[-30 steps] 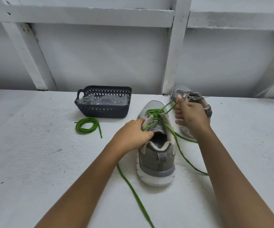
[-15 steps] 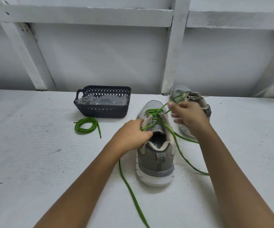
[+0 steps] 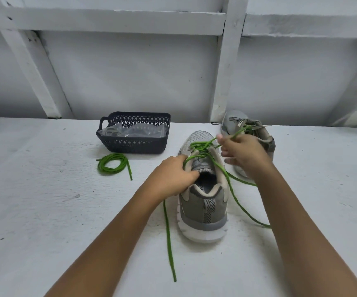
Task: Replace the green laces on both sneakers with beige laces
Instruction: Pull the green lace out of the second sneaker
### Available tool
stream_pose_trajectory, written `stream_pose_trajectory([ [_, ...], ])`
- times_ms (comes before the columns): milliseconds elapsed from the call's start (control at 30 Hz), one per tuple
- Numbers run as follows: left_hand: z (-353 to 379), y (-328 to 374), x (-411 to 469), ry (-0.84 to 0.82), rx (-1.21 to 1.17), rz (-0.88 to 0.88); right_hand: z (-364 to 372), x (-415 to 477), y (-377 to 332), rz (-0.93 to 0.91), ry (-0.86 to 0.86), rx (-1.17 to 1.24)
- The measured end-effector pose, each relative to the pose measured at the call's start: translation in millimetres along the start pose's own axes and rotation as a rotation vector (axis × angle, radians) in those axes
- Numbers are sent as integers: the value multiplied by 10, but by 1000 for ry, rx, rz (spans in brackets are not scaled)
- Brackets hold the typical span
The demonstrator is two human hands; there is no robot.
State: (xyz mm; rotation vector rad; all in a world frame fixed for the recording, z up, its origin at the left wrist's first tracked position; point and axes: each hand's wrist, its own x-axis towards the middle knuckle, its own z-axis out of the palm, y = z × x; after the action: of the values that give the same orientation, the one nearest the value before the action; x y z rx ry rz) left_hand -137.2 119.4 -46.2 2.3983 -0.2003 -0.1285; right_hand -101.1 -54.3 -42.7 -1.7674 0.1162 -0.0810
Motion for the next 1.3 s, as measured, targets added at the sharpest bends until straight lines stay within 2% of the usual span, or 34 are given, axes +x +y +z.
stream_pose_trajectory([
  [33, -1, -1, -4, 0, 0, 1, 21, -9, 18, -6, -38, -63],
  [100, -5, -1, -12, 0, 6, 6, 16, 15, 29, -33, 17, -88],
  [233, -7, 0, -15, -5, 5, -4, -153, 42, -48, -94, 326, 77],
  [300, -7, -2, -14, -5, 11, -14, -210, 45, -64, -106, 394, 170],
  [367, -9, 1, -13, -6, 18, -15, -170, 44, -62, -89, 337, 185],
  [433, -8, 9, -12, -12, 14, -16, -85, 32, -44, -33, 171, 112],
  [533, -10, 12, -16, -11, 8, -17, 24, 13, 28, -16, -22, -198],
  [633, -7, 11, -13, -10, 9, -16, 8, 14, 14, -80, 56, -194],
  [767, -3, -2, -11, -7, 12, -10, -177, 87, -1, -128, 344, -121],
  [833, -2, -4, -9, -4, 19, -7, -190, 73, -16, -123, 431, -88],
  [867, -3, -5, -10, -2, 19, -8, -159, 66, -24, -132, 431, -42],
  [933, -4, -2, -10, -2, 21, -9, -63, 27, -41, -110, 311, -17],
  [1000, -5, 0, -7, 2, 21, -9, 30, 13, -1, -65, 126, -152],
  [1067, -8, 1, -5, 4, 17, -9, 88, 11, 59, -63, 55, -311],
  [1200, 0, -1, -6, 0, 21, -3, 12, 13, -31, -103, 164, -163],
  [1300, 3, -5, -4, -2, 19, -4, -144, 58, -37, -121, 338, -103],
])
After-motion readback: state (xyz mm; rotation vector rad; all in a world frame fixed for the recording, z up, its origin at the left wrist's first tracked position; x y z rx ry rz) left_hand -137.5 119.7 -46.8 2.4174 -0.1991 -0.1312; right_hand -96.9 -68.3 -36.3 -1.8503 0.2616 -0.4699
